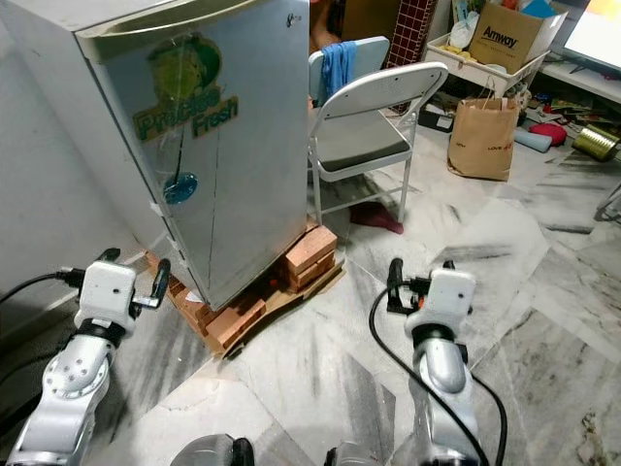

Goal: Restocking fridge

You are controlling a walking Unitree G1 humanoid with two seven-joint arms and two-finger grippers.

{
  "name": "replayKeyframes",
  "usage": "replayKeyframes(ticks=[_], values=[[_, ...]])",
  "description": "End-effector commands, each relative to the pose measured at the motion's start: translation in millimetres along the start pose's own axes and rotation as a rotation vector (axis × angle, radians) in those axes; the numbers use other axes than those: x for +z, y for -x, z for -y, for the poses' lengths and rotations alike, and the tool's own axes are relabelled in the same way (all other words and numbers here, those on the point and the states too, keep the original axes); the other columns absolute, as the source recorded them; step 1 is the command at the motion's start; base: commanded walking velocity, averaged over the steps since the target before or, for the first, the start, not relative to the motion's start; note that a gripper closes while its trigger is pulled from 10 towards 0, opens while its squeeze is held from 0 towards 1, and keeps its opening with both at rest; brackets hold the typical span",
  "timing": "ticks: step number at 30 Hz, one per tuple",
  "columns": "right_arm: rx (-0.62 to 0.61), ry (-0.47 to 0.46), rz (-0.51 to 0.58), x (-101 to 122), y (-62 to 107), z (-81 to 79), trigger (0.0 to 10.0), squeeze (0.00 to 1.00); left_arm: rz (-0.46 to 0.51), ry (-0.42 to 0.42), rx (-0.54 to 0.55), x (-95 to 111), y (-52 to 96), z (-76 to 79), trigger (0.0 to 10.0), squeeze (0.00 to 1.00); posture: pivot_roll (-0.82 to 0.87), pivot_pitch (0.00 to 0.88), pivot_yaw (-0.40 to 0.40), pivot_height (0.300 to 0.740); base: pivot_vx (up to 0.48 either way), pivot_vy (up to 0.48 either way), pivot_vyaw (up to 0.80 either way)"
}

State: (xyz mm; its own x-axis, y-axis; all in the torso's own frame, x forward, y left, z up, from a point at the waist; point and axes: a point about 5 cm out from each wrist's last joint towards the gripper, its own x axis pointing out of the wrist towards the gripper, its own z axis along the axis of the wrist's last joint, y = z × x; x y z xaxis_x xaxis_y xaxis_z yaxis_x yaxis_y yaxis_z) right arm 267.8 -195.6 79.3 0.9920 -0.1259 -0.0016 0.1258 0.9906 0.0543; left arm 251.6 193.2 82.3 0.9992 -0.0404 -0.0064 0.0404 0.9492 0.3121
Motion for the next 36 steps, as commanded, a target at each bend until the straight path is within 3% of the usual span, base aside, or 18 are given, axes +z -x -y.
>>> replayKeyframes(ticks=[1, 11, 21, 30, 36], values=[[0.009, 0.001, -0.013, -3, -1.4, -1.4, 10.0, 0.00, -0.026, -0.011, 0.005, -5, 3.1, -0.6, 10.0, 0.00, 0.10, 0.049, -0.024, 0.740, 0.000, 0.000, 0.00], [0.090, -0.002, -0.019, -4, -1.3, -22.5, 10.0, 0.00, -0.040, -0.006, -0.016, -7, 6.4, 4.5, 10.0, 0.00, 0.11, 0.078, -0.045, 0.740, 0.000, 0.480, -0.56], [0.092, 0.002, -0.019, -3, -2.1, -20.8, 10.0, 0.00, -0.028, 0.002, -0.035, -4, 2.7, 10.8, 10.0, 0.00, 0.10, 0.074, -0.050, 0.740, 0.000, 0.480, -0.05], [0.106, 0.009, -0.022, -3, -2.6, -21.5, 10.0, 0.00, -0.032, 0.017, -0.033, -6, 4.9, 14.8, 10.0, 0.00, 0.10, 0.074, -0.071, 0.740, 0.000, 0.480, -0.76], [0.110, 0.013, -0.021, -2, -4.7, -21.1, 10.0, 0.00, -0.021, 0.021, -0.037, -5, 4.9, 18.3, 10.0, 0.00, 0.09, 0.067, -0.073, 0.740, 0.000, 0.220, -0.23]])
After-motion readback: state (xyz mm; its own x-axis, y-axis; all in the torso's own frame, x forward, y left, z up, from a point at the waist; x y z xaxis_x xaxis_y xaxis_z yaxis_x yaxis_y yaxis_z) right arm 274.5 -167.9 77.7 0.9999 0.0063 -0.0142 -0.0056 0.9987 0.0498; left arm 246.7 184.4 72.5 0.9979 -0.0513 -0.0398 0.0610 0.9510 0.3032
